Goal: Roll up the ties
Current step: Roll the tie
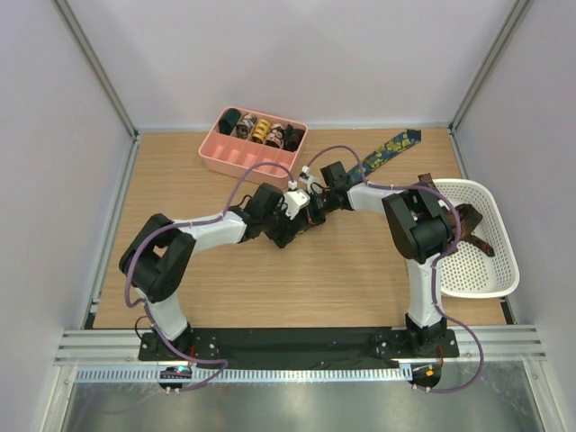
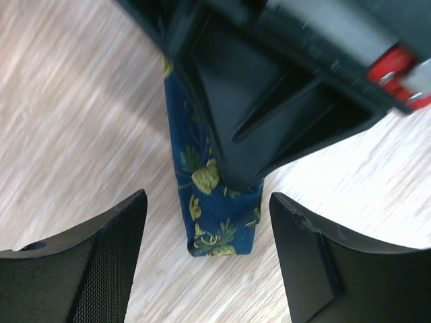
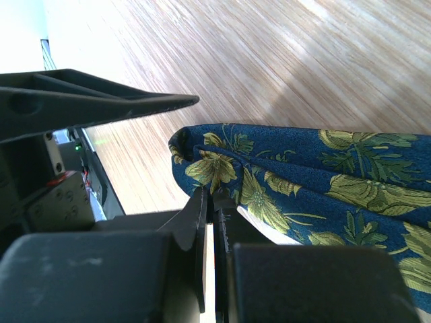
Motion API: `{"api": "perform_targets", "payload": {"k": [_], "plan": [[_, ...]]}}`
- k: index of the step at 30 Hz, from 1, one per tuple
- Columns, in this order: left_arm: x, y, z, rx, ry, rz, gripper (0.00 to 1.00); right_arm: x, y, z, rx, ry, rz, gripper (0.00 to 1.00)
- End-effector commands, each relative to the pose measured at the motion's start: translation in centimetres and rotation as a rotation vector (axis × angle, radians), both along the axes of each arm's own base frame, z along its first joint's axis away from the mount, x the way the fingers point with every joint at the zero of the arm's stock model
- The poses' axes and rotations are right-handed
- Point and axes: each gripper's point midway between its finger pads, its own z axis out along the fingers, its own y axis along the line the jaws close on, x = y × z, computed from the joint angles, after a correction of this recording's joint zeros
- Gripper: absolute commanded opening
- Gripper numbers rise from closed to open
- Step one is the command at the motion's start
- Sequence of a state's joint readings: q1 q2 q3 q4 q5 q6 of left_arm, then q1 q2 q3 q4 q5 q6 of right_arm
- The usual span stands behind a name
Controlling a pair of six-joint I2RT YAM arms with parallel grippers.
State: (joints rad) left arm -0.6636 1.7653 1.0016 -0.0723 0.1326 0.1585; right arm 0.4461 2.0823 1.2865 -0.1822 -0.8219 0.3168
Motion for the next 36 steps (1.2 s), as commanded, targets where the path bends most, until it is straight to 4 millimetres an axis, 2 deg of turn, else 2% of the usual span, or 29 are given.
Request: {"api": "perform_targets", "payload": {"k": [1, 4, 5, 7, 8, 9, 10, 11, 12, 13, 14, 15, 16, 17, 19, 23, 24, 26, 28, 32, 33, 34, 36], "plan": [[1.0, -1.8, 2.6, -0.066, -0.055, -0.061, 0.74, 0.8, 0.5, 1.7, 0.022, -0.042, 0.005, 0.05], [1.1, -1.8, 3.2, -0.103, -0.063, -0.041, 0.72, 0.5, 1.1, 3.3, 0.052, -0.049, 0.003, 0.05], [1.0, -1.6, 3.6, -0.120, -0.067, -0.026, 0.72, 0.4, 1.3, 4.5, 0.067, -0.063, 0.010, 0.05], [1.0, -1.3, 5.9, -0.208, -0.137, 0.011, 0.72, 0.0, 1.8, 5.4, 0.075, -0.068, 0.015, 0.05], [0.3, -0.6, 5.5, -0.215, -0.134, 0.027, 0.72, -0.2, 2.0, 6.2, 0.079, -0.079, 0.018, 0.05], [0.1, -0.5, 7.7, -0.270, -0.167, 0.052, 0.73, -0.4, 2.1, 6.5, 0.075, -0.087, 0.022, 0.05], [0.2, -0.1, 8.5, -0.293, -0.198, 0.079, 0.73, -0.7, 2.3, 6.7, 0.068, -0.091, 0.027, 0.05], [0.1, 0.3, 9.1, -0.308, -0.213, 0.106, 0.74, -1.3, 2.7, 6.7, 0.054, -0.090, 0.041, 0.05], [-0.5, 1.3, 8.7, -0.315, -0.206, 0.156, 0.74, -1.4, 2.8, 6.6, 0.031, -0.109, 0.038, 0.05], [-0.6, 1.8, 10.7, -0.373, -0.243, 0.203, 0.75, -1.6, 3.0, 6.5, 0.016, -0.121, 0.046, 0.05], [-0.9, 2.4, 11.2, -0.396, -0.254, 0.237, 0.76, -2.3, 3.7, 6.5, 0.002, -0.129, 0.063, 0.05], [-1.6, 3.3, 10.6, -0.411, -0.248, 0.275, 0.77, -2.6, 4.0, 6.4, -0.012, -0.138, 0.067, 0.05], [-2.1, 3.8, 12.3, -0.478, -0.259, 0.319, 0.78, -2.4, 4.0, 6.0, -0.043, -0.154, 0.057, 0.05], [-2.6, 5.0, 11.3, -0.477, -0.252, 0.374, 0.80, -3.2, 4.9, 6.0, -0.056, -0.161, 0.077, 0.06], [-3.4, 6.9, 11.6, -0.539, -0.237, 0.511, 0.81, -3.1, 5.4, 5.5, -0.100, -0.199, 0.071, 0.06], [-4.6, 9.9, 10.9, -0.614, -0.200, 0.724, 0.83, -4.1, 7.3, 5.0, -0.153, -0.271, 0.116, 0.11], [-5.0, 10.4, 10.6, -0.617, -0.193, 0.747, 0.84, -5.0, 8.0, 4.9, -0.155, -0.279, 0.146, 0.13], [-5.5, 11.5, 10.5, -0.648, -0.203, 0.803, 0.86, -5.6, 8.6, 4.9, -0.148, -0.286, 0.178, 0.29], [-5.5, 13.0, 10.2, -0.633, -0.232, 0.864, 0.92, -6.1, 8.7, 5.5, -0.128, -0.286, 0.182, 0.49], [-5.5, 13.6, 10.4, -0.619, -0.246, 0.876, 0.94, -5.0, 8.0, 7.7, -0.106, -0.337, 0.103, 0.56], [-5.5, 13.3, 9.8, -0.598, -0.228, 0.864, 0.94, -4.6, 7.7, 8.1, -0.110, -0.339, 0.077, 0.57], [-5.2, 12.9, 10.2, -0.598, -0.226, 0.852, 0.93, -4.2, 7.2, 8.2, -0.123, -0.336, 0.051, 0.58], [-5.0, 11.2, 9.5, -0.560, -0.190, 0.764, 0.90, -2.5, 5.7, 8.6, -0.189, -0.358, -0.065, 0.51]]}}
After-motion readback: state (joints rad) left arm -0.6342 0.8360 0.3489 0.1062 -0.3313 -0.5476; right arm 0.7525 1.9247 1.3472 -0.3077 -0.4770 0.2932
